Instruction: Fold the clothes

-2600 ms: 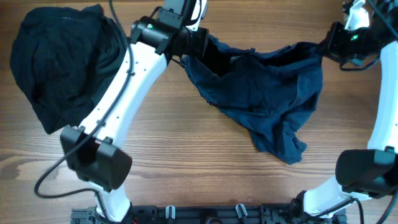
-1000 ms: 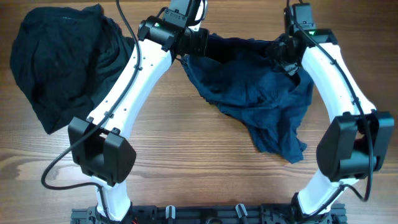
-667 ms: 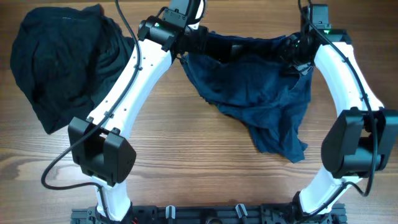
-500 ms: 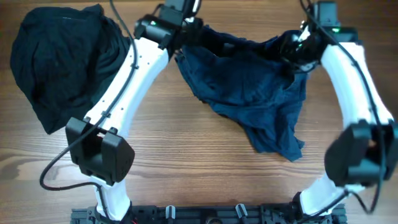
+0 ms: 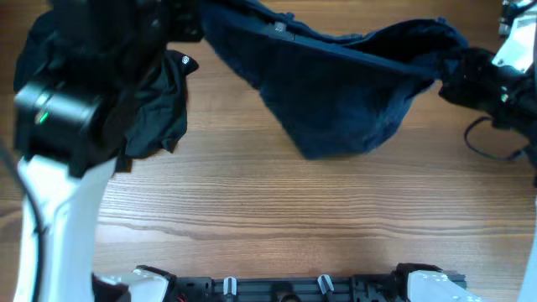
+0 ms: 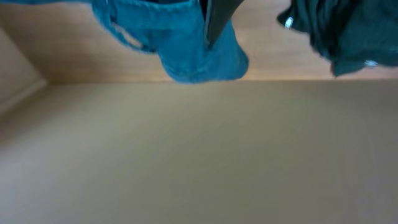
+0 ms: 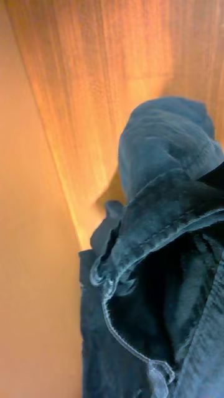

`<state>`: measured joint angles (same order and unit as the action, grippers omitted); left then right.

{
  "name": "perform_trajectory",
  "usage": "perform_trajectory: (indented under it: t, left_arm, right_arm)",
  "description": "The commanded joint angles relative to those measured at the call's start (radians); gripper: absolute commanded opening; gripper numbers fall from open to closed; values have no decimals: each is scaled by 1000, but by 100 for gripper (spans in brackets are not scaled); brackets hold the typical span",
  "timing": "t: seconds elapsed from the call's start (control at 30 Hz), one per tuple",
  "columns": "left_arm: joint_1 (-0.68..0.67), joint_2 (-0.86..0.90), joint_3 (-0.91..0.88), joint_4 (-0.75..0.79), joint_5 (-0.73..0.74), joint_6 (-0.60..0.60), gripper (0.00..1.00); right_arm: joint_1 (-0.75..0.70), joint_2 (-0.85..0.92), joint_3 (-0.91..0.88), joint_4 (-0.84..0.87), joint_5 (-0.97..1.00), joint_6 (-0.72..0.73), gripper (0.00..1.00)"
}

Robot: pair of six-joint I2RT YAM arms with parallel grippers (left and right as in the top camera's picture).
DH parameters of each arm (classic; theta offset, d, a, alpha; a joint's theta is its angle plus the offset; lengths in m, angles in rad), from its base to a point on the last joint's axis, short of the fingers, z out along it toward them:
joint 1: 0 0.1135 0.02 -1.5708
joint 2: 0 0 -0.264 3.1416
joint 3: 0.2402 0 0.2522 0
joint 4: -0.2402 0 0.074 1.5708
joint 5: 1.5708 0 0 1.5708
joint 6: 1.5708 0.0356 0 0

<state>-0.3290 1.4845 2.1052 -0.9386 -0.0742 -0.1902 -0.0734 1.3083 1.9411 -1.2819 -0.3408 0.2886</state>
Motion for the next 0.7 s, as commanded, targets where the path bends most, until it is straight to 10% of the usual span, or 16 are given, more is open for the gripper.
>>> perform_trajectory:
  t: [0.0,0.37,0.67]
  left_arm:
    - [30,-107,19,-48,-96,-14,4]
    - [12,-47,18,-281,-96,-171,4]
    - [-1,230,18,-224,-111,-193,4]
  right_arm:
    - [-29,-60,76,-77,58,-54,4]
    - [-29,-2,84,-278,12,-80,4]
    - [-29,294,83,-102,63,-87,4]
